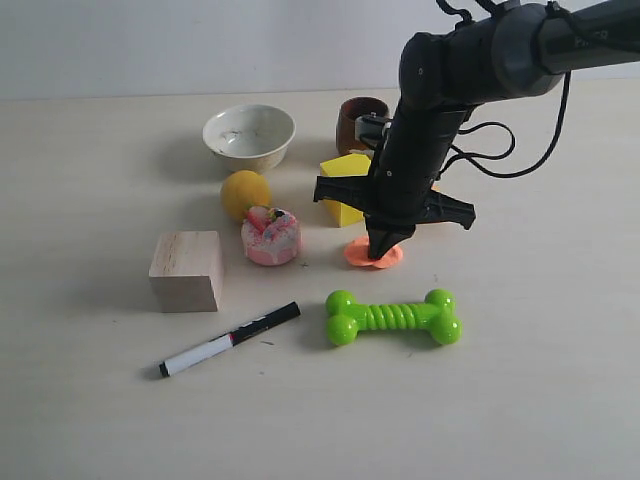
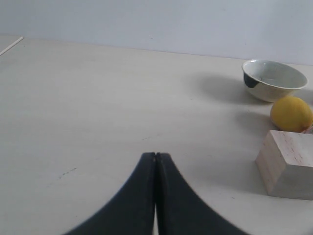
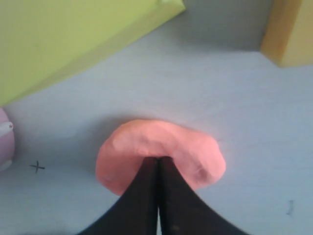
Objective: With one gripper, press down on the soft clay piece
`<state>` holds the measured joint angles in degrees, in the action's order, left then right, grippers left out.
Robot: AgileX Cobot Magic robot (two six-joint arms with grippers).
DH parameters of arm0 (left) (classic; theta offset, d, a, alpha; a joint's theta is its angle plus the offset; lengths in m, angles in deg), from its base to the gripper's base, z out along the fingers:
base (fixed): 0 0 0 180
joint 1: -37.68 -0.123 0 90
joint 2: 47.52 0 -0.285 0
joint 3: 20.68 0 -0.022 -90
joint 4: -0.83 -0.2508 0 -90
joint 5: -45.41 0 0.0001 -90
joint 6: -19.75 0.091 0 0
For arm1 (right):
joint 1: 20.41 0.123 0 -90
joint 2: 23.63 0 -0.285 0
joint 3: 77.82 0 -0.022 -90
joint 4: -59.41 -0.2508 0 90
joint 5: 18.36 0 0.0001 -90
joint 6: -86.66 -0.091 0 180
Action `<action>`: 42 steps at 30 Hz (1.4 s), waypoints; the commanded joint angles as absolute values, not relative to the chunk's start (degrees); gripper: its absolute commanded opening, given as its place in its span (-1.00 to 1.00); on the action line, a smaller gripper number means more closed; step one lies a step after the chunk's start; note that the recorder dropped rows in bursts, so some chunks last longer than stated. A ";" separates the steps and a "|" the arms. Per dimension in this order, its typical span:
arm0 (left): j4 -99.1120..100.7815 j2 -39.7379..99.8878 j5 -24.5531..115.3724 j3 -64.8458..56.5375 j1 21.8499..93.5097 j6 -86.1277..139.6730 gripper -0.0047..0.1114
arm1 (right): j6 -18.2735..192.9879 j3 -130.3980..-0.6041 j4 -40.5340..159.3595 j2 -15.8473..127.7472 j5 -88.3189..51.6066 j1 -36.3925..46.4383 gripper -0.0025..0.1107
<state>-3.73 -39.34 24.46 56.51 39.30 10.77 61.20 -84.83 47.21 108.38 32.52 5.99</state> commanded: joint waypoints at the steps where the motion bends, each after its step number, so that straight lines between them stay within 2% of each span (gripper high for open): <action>1: -3.29 -39.74 24.95 56.54 39.63 10.62 -0.92 | 61.13 -85.01 47.40 109.79 30.33 6.19 -0.96; 42: -3.29 -39.74 24.95 56.54 39.63 10.62 -0.92 | 63.70 -85.01 46.12 113.91 32.71 6.19 -0.94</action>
